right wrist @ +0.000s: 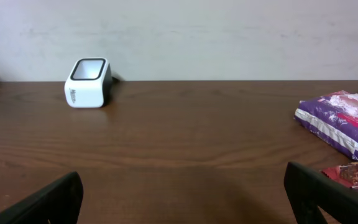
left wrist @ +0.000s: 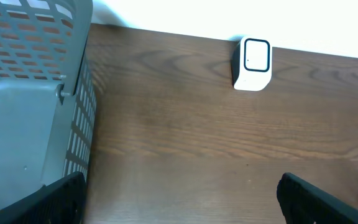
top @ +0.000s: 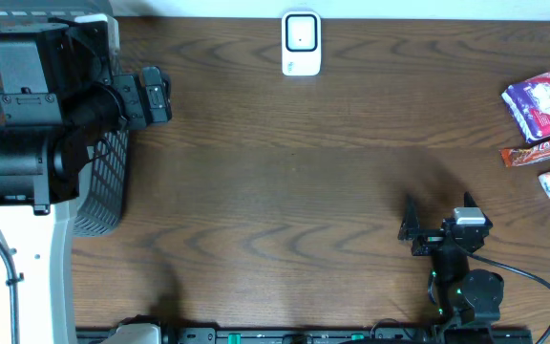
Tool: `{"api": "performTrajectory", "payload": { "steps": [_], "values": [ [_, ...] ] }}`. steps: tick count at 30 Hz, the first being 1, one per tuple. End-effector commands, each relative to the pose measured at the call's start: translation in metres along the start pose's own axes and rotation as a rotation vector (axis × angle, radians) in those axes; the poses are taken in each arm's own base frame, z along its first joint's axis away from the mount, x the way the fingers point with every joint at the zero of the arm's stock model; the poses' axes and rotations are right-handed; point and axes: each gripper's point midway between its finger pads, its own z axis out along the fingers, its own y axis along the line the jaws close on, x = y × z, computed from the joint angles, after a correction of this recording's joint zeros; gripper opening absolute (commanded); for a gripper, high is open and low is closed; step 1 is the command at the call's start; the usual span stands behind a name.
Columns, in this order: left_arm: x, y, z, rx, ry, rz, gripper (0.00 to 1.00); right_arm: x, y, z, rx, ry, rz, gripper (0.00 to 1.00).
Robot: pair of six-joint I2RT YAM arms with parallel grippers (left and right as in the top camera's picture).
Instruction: Scan the item barcode
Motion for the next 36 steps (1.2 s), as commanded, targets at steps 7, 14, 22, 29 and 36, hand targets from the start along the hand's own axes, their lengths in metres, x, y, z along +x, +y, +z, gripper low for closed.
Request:
{"api": "performTrajectory", "payload": {
  "steps": [7,14,22,29,36],
  "values": [
    [-0.001,0.0,-0.002,0.002,-0.005,0.0,0.98,0.0,0.003,0.0,-0.017,-0.001,-0.015,0.99],
    [-0.001,0.0,-0.002,0.002,-0.005,0.0,0.98,0.001,0.003,0.0,-0.017,0.0,-0.015,0.99],
    [-0.001,0.0,-0.002,0.002,-0.005,0.0,0.98,0.0,0.003,0.0,-0.017,-0.001,-0.015,0.99],
    [-0.001,0.0,-0.001,0.002,-0.002,0.0,0.98,0.0,0.003,0.0,-0.017,-0.001,-0.015,0.99],
    [0.018,0.004,-0.011,-0.02,0.048,-0.002,0.98,0.0,0.003,0.0,-0.016,-0.001,-0.015,0.99]
  ]
}}
